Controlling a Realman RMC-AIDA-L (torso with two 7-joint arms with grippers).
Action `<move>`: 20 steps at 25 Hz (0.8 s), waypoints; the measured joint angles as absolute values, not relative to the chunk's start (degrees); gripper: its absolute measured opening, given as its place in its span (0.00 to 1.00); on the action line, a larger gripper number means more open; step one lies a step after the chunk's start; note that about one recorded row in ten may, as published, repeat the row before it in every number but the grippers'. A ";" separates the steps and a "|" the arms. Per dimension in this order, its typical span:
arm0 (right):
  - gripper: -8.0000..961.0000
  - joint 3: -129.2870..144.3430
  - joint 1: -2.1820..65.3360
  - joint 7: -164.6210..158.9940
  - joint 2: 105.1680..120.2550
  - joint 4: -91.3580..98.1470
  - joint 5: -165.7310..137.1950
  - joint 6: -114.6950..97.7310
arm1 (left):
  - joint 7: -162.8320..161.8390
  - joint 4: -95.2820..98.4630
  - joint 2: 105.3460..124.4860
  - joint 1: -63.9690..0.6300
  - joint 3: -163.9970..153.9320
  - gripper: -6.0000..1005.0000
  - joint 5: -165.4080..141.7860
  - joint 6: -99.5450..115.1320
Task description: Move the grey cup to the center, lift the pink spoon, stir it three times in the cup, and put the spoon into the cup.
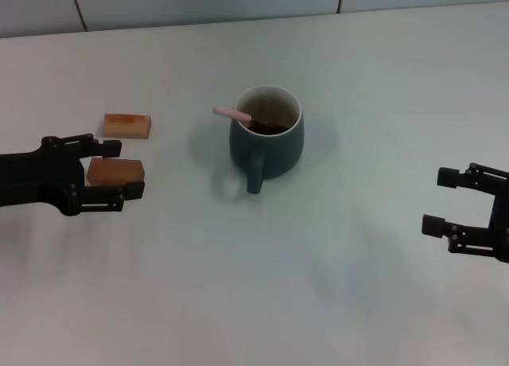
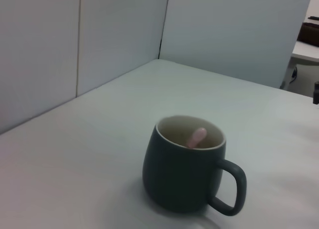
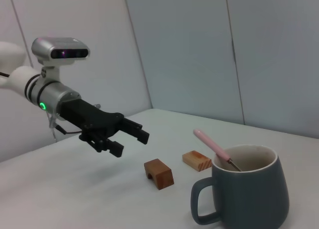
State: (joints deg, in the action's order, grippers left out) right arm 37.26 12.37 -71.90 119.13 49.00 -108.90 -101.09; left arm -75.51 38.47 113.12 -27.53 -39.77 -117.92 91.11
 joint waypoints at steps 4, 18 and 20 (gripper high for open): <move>0.86 37.27 12.33 -71.20 119.18 49.03 -108.75 -101.21 | -75.70 38.58 113.11 -27.30 -39.60 0.84 -117.80 91.45; 0.86 37.18 12.36 -70.10 119.27 48.98 -107.00 -102.04 | -75.58 38.28 113.13 -26.64 -39.55 0.84 -117.76 91.09; 0.86 37.17 12.43 -70.09 119.27 48.89 -106.99 -102.04 | -75.61 38.28 113.10 -26.63 -39.55 0.84 -117.76 91.09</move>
